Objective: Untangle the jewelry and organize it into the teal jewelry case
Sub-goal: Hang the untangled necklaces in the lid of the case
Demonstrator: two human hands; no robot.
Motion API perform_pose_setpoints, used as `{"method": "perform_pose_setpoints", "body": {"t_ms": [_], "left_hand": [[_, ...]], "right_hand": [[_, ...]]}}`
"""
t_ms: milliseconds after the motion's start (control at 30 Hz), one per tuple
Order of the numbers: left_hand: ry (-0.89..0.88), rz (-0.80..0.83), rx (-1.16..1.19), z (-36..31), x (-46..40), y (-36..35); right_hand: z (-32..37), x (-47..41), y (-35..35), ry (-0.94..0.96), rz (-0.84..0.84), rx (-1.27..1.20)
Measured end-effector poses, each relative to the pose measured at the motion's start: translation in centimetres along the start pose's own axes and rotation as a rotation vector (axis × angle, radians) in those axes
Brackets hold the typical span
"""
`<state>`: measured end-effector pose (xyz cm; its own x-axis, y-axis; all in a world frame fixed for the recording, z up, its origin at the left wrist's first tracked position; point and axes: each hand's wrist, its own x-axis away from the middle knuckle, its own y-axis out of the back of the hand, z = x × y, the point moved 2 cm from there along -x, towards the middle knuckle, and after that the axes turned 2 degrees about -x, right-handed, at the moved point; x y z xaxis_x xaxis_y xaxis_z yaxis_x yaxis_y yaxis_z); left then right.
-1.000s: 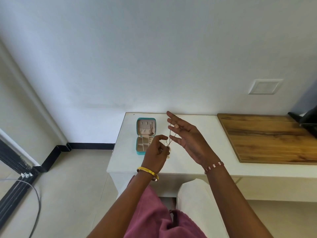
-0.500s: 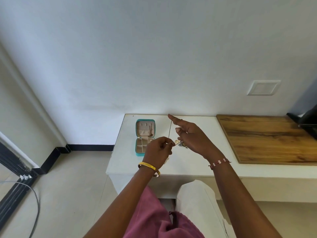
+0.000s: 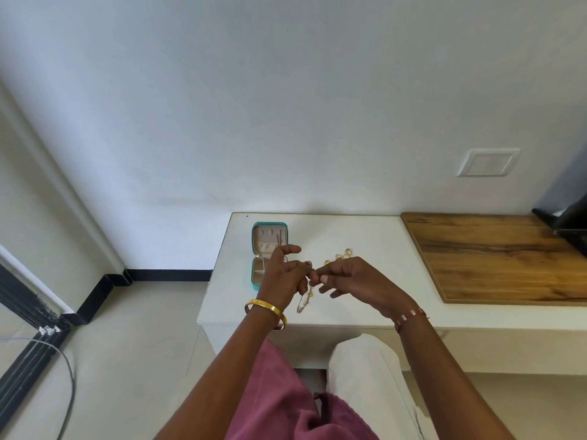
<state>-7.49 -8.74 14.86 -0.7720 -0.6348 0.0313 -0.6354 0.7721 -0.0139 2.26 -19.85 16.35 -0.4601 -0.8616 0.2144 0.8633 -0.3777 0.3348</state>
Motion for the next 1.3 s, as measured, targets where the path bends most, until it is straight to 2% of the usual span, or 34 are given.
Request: {"method": "perform_pose_setpoints", "body": {"t_ms": [233, 500, 700, 867, 1100, 1167, 1300], "left_hand": [[0.074, 0.037, 0.074, -0.1, 0.1, 0.1], [0.134, 0.174, -0.019, 0.4, -0.2, 0.6], [0.008, 0.203, -0.368, 0.4, -0.5, 0.9], [-0.063, 0.214, -0.422, 0.5, -0.5, 0.8], [-0.074, 0.228, -0.470, 0.3, -0.4, 0.6], [-0.006, 0.219, -0.392, 0.4, -0.4, 0.5], [0.148, 0.128, -0.022, 0.4, -0.4, 0.4]], "right_hand": [[0.1, 0.0, -0.9, 0.045, -0.035, -0.077], [0.1, 0.0, -0.7, 0.050, -0.103, -0.172], [0.2, -0.2, -0.6, 0.044, -0.121, -0.265], [0.1, -0.3, -0.4, 0.033, -0.105, -0.250], [0.2, -0.4, -0.3, 0.019, -0.106, -0.151], [0.2, -0.4, -0.2, 0.025, -0.102, -0.141], [0.0, -0.3, -0.4, 0.038, -0.091, -0.200]]}}
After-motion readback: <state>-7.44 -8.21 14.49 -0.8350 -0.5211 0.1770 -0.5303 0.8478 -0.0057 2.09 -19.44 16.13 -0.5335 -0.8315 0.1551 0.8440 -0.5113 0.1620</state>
